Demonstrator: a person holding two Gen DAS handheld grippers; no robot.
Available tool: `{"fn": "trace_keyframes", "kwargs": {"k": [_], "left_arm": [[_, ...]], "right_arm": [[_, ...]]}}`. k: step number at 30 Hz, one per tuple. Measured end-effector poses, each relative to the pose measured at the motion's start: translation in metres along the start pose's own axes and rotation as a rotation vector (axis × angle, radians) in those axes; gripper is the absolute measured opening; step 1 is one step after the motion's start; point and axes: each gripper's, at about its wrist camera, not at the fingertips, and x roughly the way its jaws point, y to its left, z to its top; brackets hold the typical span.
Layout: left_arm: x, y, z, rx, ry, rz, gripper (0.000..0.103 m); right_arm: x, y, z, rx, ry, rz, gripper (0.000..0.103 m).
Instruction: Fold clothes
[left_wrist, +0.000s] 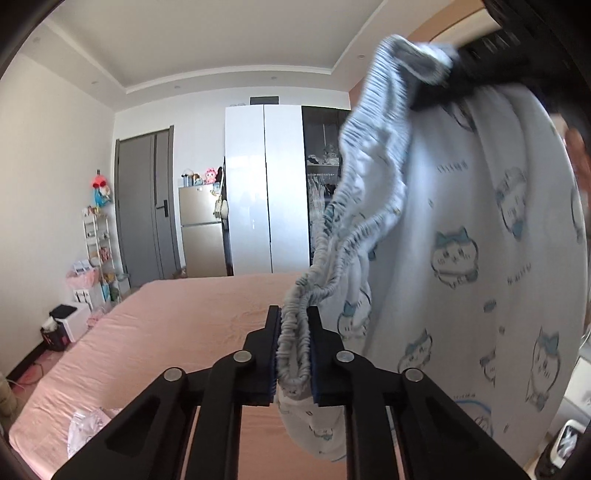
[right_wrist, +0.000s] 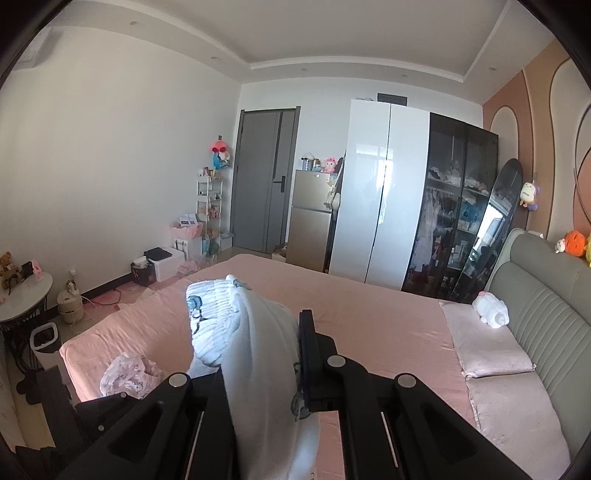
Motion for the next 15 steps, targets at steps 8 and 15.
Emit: {"fn": "trace_keyframes", "kwargs": {"k": [8, 15], "left_arm": [[0.005, 0.035, 0.018, -0.187, 0.058, -0.126, 0.009], [0.014, 0.045, 0.036, -0.261, 0.091, -0.193, 0.008]], "right_arm": [[0.011, -0.039, -0.037, 0.136, 0.047, 0.056, 0.004], [0.019, -0.061, -0.076, 0.225, 0.066, 0.121, 0.004]]}}
